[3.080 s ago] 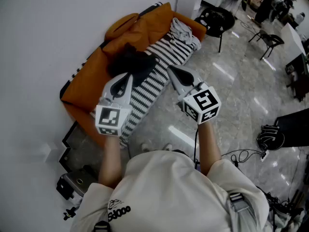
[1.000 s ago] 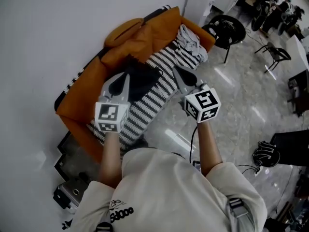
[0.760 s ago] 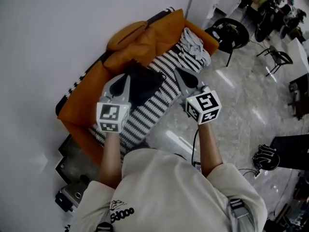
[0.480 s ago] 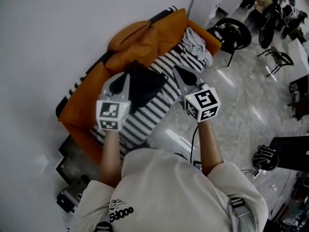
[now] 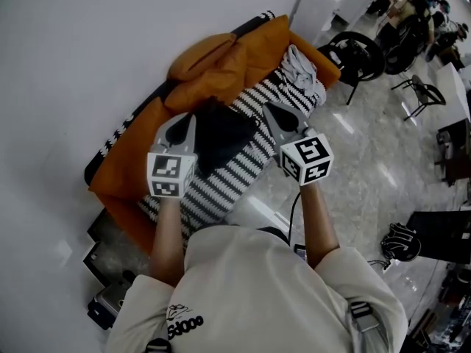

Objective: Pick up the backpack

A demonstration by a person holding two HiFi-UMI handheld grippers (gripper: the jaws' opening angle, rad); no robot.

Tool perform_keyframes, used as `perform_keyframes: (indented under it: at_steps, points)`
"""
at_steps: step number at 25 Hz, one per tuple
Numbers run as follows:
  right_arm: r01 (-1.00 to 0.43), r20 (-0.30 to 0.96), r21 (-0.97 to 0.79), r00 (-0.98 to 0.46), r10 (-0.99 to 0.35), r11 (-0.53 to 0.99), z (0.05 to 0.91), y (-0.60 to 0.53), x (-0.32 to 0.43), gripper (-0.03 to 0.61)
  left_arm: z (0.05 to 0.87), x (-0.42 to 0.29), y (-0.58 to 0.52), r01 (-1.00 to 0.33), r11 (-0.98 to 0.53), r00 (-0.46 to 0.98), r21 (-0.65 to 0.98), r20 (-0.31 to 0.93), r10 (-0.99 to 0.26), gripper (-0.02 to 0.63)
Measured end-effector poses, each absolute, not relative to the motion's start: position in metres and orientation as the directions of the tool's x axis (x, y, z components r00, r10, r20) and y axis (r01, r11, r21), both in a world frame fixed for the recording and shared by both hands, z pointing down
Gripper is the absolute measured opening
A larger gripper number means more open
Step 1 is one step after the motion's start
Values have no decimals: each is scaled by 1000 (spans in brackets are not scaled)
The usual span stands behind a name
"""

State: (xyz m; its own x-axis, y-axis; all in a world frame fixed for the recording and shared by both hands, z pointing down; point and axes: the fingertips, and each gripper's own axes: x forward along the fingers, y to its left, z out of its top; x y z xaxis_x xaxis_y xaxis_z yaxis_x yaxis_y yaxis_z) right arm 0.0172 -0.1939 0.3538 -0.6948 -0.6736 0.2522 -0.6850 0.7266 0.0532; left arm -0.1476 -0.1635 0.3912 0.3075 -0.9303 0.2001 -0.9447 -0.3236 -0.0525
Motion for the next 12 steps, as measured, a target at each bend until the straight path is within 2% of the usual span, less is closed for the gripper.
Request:
perform_keyframes:
  at_steps: [12]
  points:
    - [-686,294,27,-690,-662,727,381,-217,-26,30,422,-182,-186,-935,-352,331,-39,255,-908,11]
